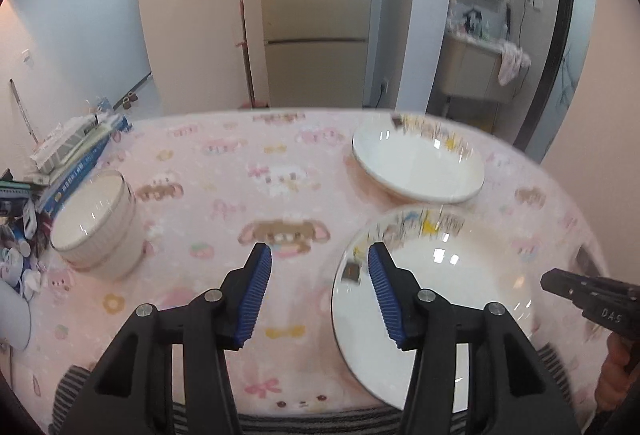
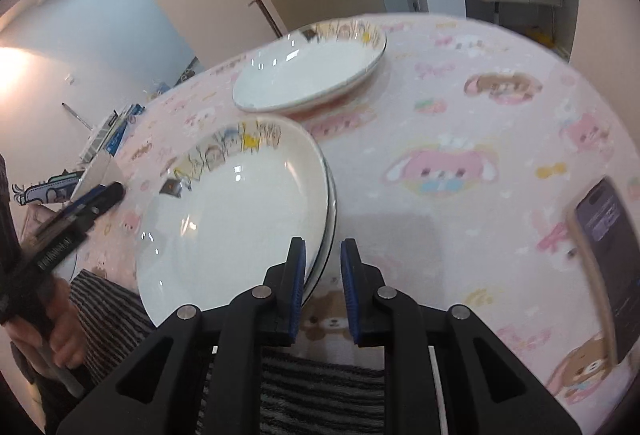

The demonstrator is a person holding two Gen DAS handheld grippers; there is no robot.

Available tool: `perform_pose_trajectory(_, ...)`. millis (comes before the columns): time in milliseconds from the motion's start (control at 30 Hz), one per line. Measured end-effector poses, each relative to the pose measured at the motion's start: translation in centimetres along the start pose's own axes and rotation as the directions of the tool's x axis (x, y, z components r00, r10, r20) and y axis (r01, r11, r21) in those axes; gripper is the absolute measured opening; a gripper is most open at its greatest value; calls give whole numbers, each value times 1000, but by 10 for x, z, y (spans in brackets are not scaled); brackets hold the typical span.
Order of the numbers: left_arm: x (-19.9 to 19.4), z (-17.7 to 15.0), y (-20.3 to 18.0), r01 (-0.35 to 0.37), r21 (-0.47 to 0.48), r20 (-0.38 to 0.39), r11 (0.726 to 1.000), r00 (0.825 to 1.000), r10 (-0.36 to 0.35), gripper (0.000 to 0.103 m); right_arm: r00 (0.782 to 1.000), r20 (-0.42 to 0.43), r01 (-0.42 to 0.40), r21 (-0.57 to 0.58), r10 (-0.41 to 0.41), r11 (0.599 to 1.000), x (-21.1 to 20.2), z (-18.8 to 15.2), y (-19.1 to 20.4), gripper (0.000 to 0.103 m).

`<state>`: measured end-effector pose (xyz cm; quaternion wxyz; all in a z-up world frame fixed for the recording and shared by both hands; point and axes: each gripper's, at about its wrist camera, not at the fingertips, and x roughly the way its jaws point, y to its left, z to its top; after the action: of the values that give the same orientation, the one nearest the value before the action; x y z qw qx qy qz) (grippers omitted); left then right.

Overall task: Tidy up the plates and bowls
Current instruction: 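Raise both tools and move them toward the third cartoon-rim plate, then close the left tool on the third plate rim while the right tool grips it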

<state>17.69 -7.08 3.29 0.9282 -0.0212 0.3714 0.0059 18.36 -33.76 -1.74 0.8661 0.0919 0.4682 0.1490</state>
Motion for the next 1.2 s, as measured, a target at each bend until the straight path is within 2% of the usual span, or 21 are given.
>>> perform_pose_trajectory(100,-25,26,-5,12,12,65,1000,998,-13,54,998,70,-1,-10,2,1000,-27,20,3,18)
perform_pose_trajectory(233,-52,58,-16,46,5,161,999,986,-46,67,987,158,0,-6,1,1000,-60,49,6,18)
perform_pose_trajectory(333,-67,75,-23,76,-13,236,997,969,-71,88,965,258,-62,39,50,997,-90,65,-2,18)
perform_pose_trajectory(400,-73,84,-32,70,25,271,997,960,-74,88,952,302,-53,19,45,998,-106,79,0,18)
perform_pose_trajectory(467,-75,97,-46,42,64,297,997,953,-59,89,943,328,-49,4,45,999,-117,95,3,21)
perform_pose_trajectory(533,-75,106,-51,61,43,311,997,948,-71,89,938,344,-55,8,49,998,-122,112,1,37)
perform_pose_trajectory(600,-76,114,-48,105,-24,344,994,935,-90,92,932,361,-51,28,37,998,-122,130,-3,40)
perform_pose_trajectory(633,-76,118,-46,128,-47,376,991,921,-101,100,925,377,-62,25,48,998,-122,138,-4,40)
perform_pose_trajectory(667,-75,122,-46,135,-50,398,990,912,-104,103,917,392,-82,4,74,997,-124,143,-2,40)
perform_pose_trajectory(700,-72,129,-48,120,-42,419,992,903,-92,103,909,406,-97,-19,97,995,-126,146,1,40)
perform_pose_trajectory(733,-68,134,-50,98,-33,425,995,902,-75,103,901,421,-103,-38,110,994,-128,150,3,44)
perform_pose_trajectory(833,-47,153,-55,76,7,403,997,912,-73,103,884,457,-74,-73,99,995,-124,161,12,51)
perform_pose_trajectory(900,-31,161,-55,95,28,376,995,921,-98,103,889,451,-51,-67,76,996,-110,168,12,51)
perform_pose_trajectory(1000,7,162,-51,82,51,255,995,962,-92,103,924,378,-53,-34,62,998,-78,182,5,51)
perform_pose_trajectory(1067,29,155,-39,89,10,217,996,972,-89,103,945,312,-102,-8,99,995,-56,188,-3,51)
perform_pose_trajectory(1133,52,157,-35,71,11,152,997,986,-72,103,963,243,-125,20,116,992,-31,194,-12,51)
perform_pose_trajectory(1200,72,156,-30,88,8,114,996,989,-89,103,977,203,-70,49,59,996,-8,197,-18,51)
